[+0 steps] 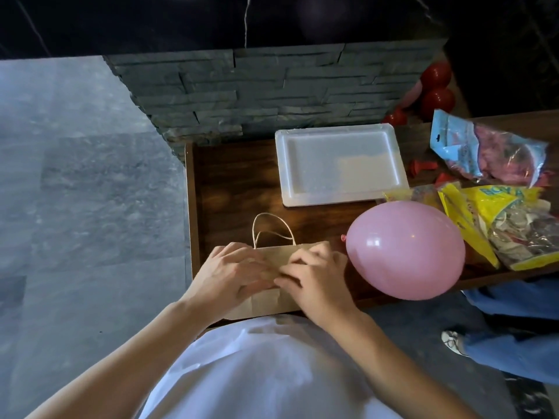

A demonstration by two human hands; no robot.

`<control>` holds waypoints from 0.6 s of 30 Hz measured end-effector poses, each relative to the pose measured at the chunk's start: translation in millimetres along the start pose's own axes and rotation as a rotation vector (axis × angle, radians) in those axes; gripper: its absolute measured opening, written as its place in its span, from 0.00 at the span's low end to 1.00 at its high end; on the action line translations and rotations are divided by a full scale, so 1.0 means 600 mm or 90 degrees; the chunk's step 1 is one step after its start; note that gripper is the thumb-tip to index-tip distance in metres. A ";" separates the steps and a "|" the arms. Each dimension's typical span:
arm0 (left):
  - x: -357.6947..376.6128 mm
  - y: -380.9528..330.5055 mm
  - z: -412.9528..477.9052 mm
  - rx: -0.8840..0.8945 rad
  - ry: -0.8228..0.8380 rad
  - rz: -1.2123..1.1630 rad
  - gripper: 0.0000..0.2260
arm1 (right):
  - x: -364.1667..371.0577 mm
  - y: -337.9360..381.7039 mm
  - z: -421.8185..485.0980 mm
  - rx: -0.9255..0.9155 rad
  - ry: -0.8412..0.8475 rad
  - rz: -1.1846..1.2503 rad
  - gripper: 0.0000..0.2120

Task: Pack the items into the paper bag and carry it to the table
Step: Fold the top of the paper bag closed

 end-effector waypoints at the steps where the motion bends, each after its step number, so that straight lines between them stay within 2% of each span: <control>1: 0.005 -0.005 0.010 0.019 0.014 -0.007 0.14 | 0.009 0.015 0.006 -0.032 0.021 -0.002 0.08; 6: 0.019 0.013 0.010 0.043 0.064 -0.024 0.24 | 0.017 0.007 0.026 -0.044 0.095 0.098 0.11; 11: 0.039 0.021 -0.012 0.091 -0.021 -0.049 0.15 | 0.022 -0.014 0.019 -0.125 0.141 0.066 0.16; 14: 0.051 0.030 -0.018 0.046 -0.073 -0.097 0.14 | 0.026 -0.024 0.028 -0.123 0.091 0.084 0.11; 18: 0.055 0.050 -0.021 -0.050 -0.145 -0.151 0.09 | 0.017 -0.076 0.039 -0.059 0.039 0.122 0.04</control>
Point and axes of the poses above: each hand's wrist, its own z-axis towards the middle knuckle, its own x-axis out of the palm, y = z × x, the point moved 3 cm from there along z, towards the middle knuckle, and after that the axes turned 3 degrees about x, right-handed, at the moved point
